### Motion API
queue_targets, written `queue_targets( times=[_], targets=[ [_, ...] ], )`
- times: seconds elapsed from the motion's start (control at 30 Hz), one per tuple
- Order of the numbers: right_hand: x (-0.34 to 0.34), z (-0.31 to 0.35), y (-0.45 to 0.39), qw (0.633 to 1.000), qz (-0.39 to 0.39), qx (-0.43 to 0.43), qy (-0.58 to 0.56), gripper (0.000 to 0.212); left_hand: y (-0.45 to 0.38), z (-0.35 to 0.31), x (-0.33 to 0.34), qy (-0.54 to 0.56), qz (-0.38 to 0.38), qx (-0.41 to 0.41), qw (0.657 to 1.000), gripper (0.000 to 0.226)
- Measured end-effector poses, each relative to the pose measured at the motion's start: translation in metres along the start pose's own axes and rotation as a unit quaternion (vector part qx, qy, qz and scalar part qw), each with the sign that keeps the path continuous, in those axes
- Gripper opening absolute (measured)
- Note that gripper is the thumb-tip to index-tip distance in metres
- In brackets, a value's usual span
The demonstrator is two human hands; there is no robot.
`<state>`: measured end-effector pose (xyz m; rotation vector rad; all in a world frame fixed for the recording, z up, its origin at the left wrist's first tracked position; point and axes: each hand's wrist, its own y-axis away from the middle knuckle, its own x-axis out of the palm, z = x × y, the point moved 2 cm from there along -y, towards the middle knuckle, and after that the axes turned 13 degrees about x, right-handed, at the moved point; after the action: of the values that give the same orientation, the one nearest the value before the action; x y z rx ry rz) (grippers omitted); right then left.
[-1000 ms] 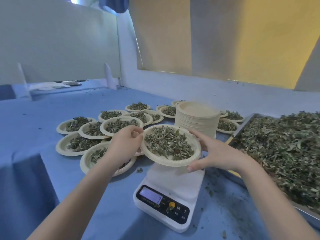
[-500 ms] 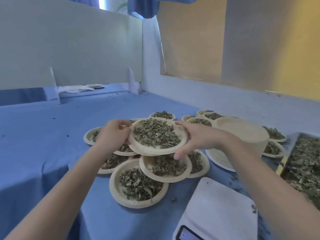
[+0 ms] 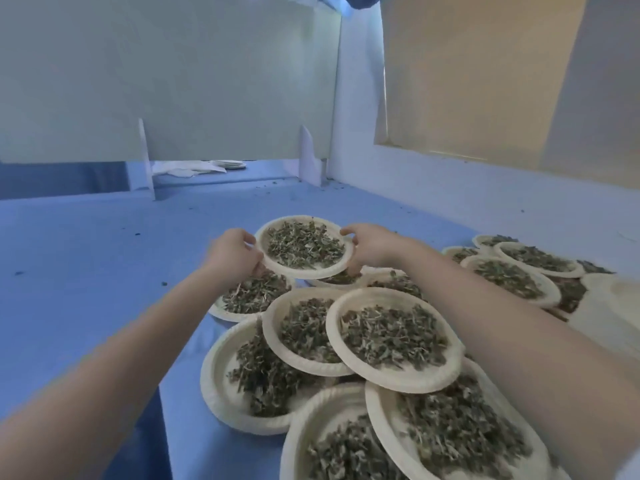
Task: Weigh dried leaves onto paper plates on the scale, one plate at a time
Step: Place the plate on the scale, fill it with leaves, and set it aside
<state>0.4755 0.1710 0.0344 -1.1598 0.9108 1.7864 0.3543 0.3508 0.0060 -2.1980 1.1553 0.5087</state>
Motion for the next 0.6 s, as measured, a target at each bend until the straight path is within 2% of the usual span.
queue_targets(
  times=[0.17,0.27,0.33,0.4,0.6],
  targets=[
    [0.018,0.008,-0.042,0.998,0.003,0.014,0.056,0.066,-0.021,0.031,0.026,-0.039,0.024,-0.021,0.999,0.024],
    [0.026,0.011,-0.055,0.996,0.012,0.026,0.084,0.053,-0.031,0.042,0.037,-0.101,0.041,-0.019,0.994,0.008],
    [0.033,0.011,-0.06,0.994,0.026,0.036,0.096,0.047,-0.035,0.046,0.042,-0.151,0.065,-0.014,0.986,0.019],
    [0.039,0.01,-0.063,0.991,0.042,0.044,0.115,0.044,-0.037,0.048,0.043,-0.193,0.088,-0.003,0.977,0.01],
    [0.04,0.01,-0.059,0.988,0.05,0.044,0.139,0.042,-0.042,0.046,0.042,-0.268,0.135,0.029,0.954,0.025]
  ],
)
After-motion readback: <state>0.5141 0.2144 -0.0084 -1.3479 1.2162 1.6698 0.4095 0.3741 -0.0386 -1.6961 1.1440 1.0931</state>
